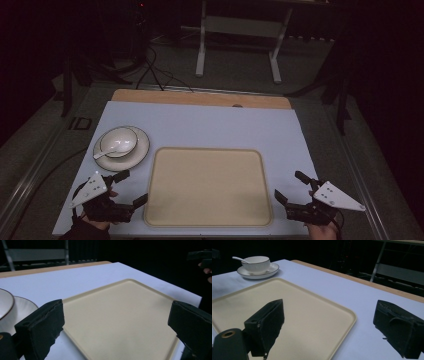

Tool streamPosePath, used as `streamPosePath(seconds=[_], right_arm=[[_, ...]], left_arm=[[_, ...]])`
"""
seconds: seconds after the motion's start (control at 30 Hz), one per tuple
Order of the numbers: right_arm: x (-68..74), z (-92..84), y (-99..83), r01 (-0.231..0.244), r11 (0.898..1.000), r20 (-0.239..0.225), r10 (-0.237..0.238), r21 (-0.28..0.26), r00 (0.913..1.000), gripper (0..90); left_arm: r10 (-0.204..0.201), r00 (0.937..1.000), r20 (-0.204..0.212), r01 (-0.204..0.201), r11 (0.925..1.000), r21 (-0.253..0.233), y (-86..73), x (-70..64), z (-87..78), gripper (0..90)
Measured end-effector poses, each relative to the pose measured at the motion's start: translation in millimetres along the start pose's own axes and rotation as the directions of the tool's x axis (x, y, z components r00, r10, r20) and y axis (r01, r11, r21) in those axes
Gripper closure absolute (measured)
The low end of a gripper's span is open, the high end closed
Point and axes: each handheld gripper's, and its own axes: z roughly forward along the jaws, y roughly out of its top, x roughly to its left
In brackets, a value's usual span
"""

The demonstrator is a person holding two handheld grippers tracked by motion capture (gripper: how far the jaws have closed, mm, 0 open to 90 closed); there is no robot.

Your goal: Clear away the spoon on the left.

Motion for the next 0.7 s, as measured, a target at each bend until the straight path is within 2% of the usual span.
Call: streamPosePath(seconds=[0.03,0.13,0.2,0.3,0.33,0.47,0.57,0.7], right_arm=[[0.3,-0.2,0.3,0.003,1.000,0.007,-0.003,0.000,1.0000,10.0],[0.4,-0.4,0.0,0.005,1.000,0.011,-0.005,0.003,0.9999,10.0],[0.2,0.0,-0.4,0.002,1.000,0.005,-0.002,0.005,1.0000,10.0],[0.0,0.3,-0.4,-0.001,1.000,-0.005,0.001,0.003,1.0000,10.0],[0.1,0.9,-0.4,0.001,1.000,-0.012,-0.001,0.003,0.9999,10.0],[1.2,3.7,-1.2,0.014,1.000,-0.034,-0.014,0.010,0.9993,10.0],[0.8,3.7,-0.4,-0.003,1.000,-0.047,0.003,0.006,0.9989,10.1],[5.2,3.2,1.4,0.023,1.000,-0.041,-0.022,0.013,0.9989,10.0]], left_arm=[[-0.013,0.9997,-0.020,0.014,0.9998,0.013,0.5,0.7,-0.6,1.1],[-0.033,0.9993,-0.019,0.033,0.9992,0.022,1.2,1.4,-0.8,1.1],[-0.014,0.9995,-0.029,0.015,0.9985,0.052,1.4,1.0,-0.3,1.0],[-0.026,0.9996,-0.005,0.027,0.9981,0.055,2.2,0.4,-0.6,1.0],[-0.031,0.9993,0.022,0.029,0.9967,0.076,4.5,-1.3,-1.2,1.0],[0.005,0.9977,0.068,-0.013,0.9928,0.119,8.8,-9.9,-0.5,1.0],[0.023,0.9943,0.104,-0.039,0.9863,0.160,11.1,-14.3,1.2,1.1],[0.028,0.9926,0.118,-0.050,0.9822,0.181,16.4,-15.4,-1.6,1.3]])
